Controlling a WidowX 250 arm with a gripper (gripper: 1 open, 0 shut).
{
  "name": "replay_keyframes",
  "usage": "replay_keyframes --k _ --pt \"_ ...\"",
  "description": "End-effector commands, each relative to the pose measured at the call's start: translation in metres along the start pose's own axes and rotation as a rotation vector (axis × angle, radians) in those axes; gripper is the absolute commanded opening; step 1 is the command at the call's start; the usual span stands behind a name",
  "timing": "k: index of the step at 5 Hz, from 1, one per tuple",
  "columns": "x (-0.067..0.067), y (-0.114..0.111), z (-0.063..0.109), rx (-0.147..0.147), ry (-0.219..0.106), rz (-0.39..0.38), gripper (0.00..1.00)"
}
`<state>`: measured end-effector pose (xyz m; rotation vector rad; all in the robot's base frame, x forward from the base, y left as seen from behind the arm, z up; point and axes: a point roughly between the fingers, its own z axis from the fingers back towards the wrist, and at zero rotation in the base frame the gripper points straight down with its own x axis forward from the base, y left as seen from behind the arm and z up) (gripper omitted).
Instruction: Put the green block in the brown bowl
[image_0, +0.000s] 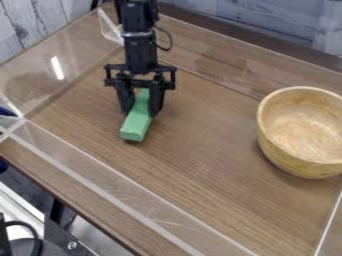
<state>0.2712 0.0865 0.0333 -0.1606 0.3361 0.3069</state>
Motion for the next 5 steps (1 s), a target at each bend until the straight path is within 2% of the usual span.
replay_keyframes --k 1,2,3,4,5 --pt "0.000 -0.025 0.063 -0.009 -0.111 -0.054 0.00" --pt "-0.007 -0.066 0.079 -0.039 -0.156 -0.133 0.00" --pt "-0.009 -0.109 0.080 -0.055 -0.181 -0.221 0.00" --pt "-0.003 -0.134 0.072 -0.057 -0.153 -0.263 0.00" --pt "-0.006 -0.157 0.076 -0.020 -0.135 -0.300 0.00"
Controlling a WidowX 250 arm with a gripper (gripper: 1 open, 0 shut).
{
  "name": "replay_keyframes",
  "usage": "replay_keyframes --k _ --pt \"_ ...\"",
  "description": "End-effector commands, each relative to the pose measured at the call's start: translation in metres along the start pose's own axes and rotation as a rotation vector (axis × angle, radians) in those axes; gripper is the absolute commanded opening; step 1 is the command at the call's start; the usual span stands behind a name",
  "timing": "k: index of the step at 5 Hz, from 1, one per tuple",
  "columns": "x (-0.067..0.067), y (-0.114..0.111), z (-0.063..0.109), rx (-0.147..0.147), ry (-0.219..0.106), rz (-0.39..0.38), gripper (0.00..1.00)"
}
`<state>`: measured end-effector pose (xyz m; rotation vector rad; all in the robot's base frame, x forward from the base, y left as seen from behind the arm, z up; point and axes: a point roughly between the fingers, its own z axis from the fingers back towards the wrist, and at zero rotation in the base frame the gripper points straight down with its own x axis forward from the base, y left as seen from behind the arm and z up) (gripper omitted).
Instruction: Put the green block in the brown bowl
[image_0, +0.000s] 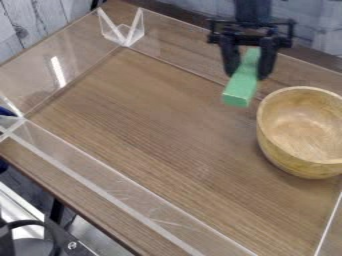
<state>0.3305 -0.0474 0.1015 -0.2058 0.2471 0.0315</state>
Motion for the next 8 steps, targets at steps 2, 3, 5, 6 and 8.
replay_keyframes --k 2,3,5,6,8 --pt "0.020 -0.058 0.012 0.076 -0.019 -0.075 0.00" --pt "0.027 -0.069 0.005 0.076 0.005 -0.149 0.00" --pt "0.034 -0.071 -0.037 0.080 0.052 -0.226 0.00" --pt "0.033 -0.067 -0.057 0.097 0.055 -0.234 0.00" --pt "0.039 -0.071 -0.066 0.157 0.086 -0.179 1.00"
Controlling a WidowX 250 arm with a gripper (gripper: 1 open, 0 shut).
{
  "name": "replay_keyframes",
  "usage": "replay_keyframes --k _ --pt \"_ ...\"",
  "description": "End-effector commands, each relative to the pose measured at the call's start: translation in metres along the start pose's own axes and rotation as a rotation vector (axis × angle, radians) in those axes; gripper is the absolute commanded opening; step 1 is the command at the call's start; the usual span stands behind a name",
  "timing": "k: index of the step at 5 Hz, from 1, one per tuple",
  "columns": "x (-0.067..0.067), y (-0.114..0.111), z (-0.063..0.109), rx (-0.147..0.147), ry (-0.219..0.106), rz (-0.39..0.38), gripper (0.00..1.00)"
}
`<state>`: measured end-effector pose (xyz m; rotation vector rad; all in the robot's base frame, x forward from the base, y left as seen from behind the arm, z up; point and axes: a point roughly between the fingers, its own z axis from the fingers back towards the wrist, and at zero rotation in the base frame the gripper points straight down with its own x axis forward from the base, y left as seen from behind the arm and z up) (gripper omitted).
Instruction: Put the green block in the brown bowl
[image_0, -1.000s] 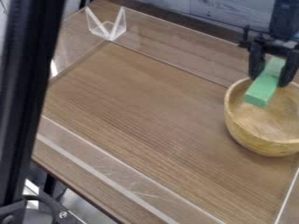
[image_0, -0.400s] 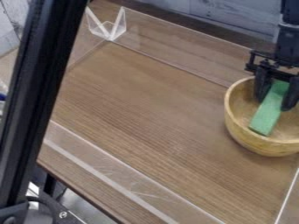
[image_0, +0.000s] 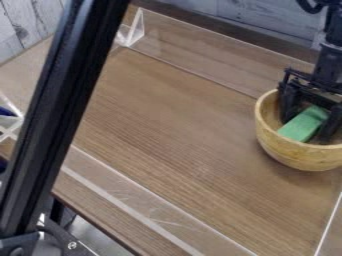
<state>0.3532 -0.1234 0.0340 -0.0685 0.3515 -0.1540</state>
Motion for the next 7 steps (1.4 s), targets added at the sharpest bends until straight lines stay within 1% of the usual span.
replay_keyframes --k 1,2,4,5,6,7 --pt "0.008 -0.004 0.006 -0.012 -0.050 -0.007 1.00" --pt "0.015 0.000 0.001 -0.024 -0.061 0.008 1.00" --pt "0.007 -0.002 -0.020 -0.078 -0.123 0.068 1.00" --pt "0.009 -0.005 -0.018 -0.106 -0.118 0.095 0.00" --pt "0.009 -0.009 -0.015 -0.134 -0.112 0.126 1.00" --pt "0.010 -0.012 -0.013 -0.154 -0.104 0.147 1.00"
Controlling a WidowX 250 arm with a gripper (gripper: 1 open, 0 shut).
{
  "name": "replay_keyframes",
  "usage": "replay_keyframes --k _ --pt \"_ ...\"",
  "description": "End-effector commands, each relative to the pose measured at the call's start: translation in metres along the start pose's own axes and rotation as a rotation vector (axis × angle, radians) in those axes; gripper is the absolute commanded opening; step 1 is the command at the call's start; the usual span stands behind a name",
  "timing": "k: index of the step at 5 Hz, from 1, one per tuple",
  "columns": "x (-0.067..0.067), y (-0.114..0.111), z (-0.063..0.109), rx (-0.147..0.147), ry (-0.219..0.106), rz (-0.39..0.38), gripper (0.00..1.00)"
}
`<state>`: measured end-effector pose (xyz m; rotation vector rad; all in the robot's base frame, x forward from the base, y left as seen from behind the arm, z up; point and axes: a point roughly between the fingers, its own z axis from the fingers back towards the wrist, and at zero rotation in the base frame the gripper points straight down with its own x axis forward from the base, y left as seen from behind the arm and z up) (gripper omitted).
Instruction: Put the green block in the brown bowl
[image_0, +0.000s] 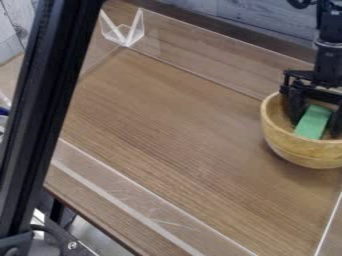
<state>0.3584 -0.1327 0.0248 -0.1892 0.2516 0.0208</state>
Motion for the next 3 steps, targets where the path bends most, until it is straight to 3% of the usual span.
replay_keyframes --k 1,2,3 --pt "-0.001 0.002 -0.003 0.003 0.013 0.016 1.00" --pt "-0.003 0.008 0.000 0.021 0.014 0.030 1.00" --pt "-0.002 0.018 0.002 0.064 0.004 0.000 1.00"
